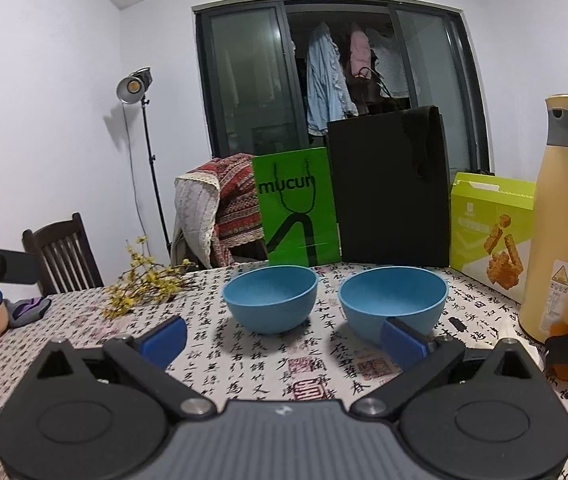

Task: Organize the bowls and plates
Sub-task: 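Move both open grippers over the cream plates toward the two blue bowls, then approach the blue bowl nearest the green bag with both open grippers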

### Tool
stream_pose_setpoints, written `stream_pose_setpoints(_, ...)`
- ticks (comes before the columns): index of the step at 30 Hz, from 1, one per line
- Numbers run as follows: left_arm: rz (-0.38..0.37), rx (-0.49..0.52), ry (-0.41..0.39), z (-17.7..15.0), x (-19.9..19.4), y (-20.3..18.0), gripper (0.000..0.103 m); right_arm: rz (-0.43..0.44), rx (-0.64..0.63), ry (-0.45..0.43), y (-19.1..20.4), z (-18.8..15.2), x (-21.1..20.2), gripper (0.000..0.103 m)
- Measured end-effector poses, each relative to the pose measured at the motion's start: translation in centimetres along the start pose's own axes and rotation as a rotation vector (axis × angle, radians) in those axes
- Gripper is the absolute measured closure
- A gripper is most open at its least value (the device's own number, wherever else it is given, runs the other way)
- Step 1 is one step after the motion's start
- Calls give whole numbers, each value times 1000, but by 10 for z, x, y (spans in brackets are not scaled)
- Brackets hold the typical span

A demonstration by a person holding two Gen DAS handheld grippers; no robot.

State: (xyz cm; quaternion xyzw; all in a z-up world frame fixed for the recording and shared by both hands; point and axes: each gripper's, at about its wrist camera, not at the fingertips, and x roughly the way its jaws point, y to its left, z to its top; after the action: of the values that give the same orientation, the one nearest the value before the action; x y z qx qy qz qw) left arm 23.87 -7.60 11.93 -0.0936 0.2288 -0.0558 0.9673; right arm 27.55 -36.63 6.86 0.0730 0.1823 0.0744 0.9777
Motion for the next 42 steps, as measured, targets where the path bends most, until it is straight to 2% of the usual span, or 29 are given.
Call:
stream_pose_setpoints(17, 36, -36, 53, 32, 61, -18, 0, -16, 56, 6, -34, 34, 49, 0)
stream_pose_setpoints(23, 42, -29, 72, 42, 84, -20, 0, -17, 61, 10, -37, 46, 68, 0)
stream_pose_setpoints(31, 64, -77, 83, 61, 110, -13, 0, -8, 43, 51, -29, 76, 102, 0)
stream_pose_setpoints(42, 184, -121, 65, 101, 153, -3, 0, -33, 57, 95, -18, 118, 168, 0)
